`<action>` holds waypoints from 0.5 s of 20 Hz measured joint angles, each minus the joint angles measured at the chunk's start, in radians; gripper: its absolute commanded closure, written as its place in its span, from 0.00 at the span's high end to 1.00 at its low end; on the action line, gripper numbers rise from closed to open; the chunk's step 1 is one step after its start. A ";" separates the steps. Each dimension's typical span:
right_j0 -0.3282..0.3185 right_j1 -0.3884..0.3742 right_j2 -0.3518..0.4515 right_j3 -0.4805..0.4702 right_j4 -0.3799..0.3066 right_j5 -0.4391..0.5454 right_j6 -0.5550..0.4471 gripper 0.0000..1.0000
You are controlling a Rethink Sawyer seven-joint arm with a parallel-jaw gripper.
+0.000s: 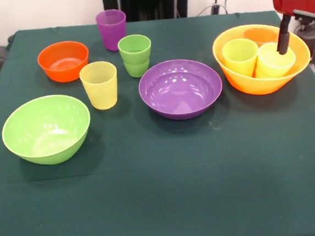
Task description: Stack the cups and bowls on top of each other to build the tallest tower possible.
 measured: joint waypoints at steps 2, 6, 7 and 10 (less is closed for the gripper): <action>0.004 0.000 -0.005 0.011 0.000 -0.006 0.000 1.00; 0.007 0.000 -0.013 0.040 0.000 -0.035 0.000 1.00; 0.007 0.000 -0.013 0.043 0.000 -0.038 0.000 1.00; 0.007 0.000 -0.017 0.056 -0.001 -0.048 0.000 1.00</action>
